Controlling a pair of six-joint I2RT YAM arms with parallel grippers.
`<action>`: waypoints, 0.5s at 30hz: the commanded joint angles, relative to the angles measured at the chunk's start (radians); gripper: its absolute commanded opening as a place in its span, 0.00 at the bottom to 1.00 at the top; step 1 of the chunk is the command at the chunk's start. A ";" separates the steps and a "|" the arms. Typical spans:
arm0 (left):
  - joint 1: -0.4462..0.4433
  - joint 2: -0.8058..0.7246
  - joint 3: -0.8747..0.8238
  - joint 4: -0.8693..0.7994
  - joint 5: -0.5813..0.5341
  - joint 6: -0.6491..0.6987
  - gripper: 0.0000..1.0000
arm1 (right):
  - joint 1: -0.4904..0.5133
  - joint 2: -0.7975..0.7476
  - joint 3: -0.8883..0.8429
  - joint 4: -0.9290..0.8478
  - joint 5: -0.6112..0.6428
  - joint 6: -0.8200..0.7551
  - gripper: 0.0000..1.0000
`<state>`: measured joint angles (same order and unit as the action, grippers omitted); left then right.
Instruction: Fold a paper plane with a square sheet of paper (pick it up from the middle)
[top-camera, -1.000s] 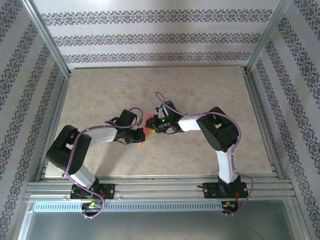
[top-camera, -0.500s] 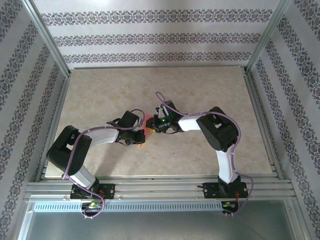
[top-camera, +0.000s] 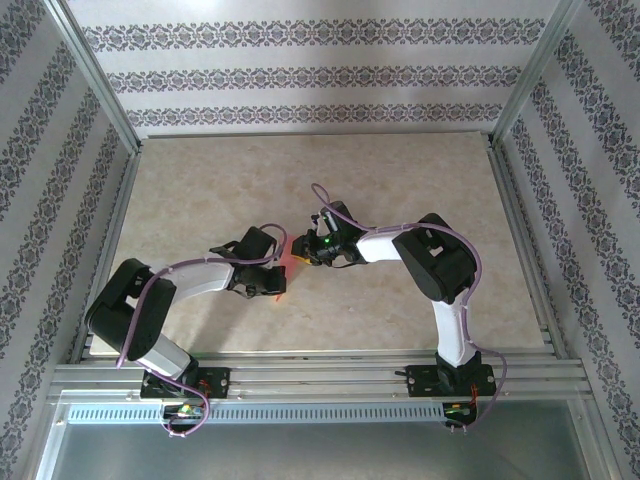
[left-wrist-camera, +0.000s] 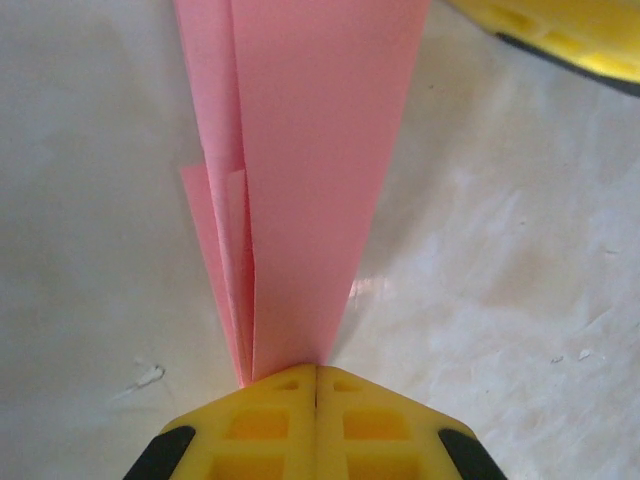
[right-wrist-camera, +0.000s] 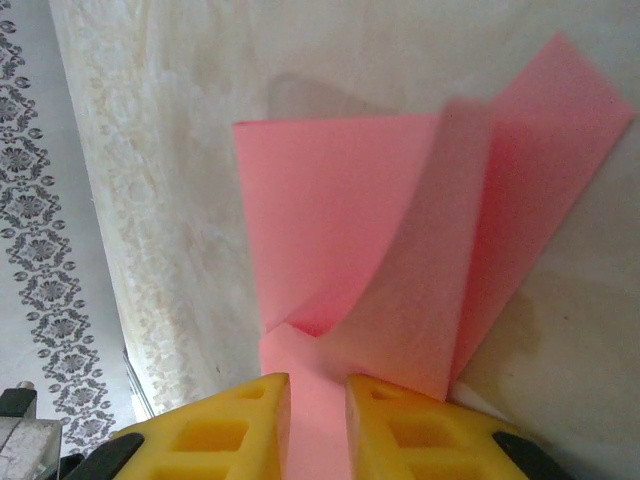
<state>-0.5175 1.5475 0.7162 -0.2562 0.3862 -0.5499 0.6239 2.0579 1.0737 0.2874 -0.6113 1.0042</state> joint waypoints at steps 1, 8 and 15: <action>-0.016 -0.012 -0.020 -0.097 -0.019 0.011 0.06 | -0.002 0.062 -0.001 -0.069 0.045 0.011 0.25; -0.019 0.012 -0.008 -0.080 -0.025 0.013 0.06 | 0.004 0.049 0.008 -0.120 0.088 -0.006 0.21; -0.019 0.010 -0.010 -0.076 -0.022 0.014 0.06 | 0.020 0.037 0.059 -0.254 0.171 -0.069 0.15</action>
<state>-0.5182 1.5455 0.7162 -0.2665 0.3832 -0.5499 0.6369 2.0583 1.1240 0.1627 -0.5457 0.9863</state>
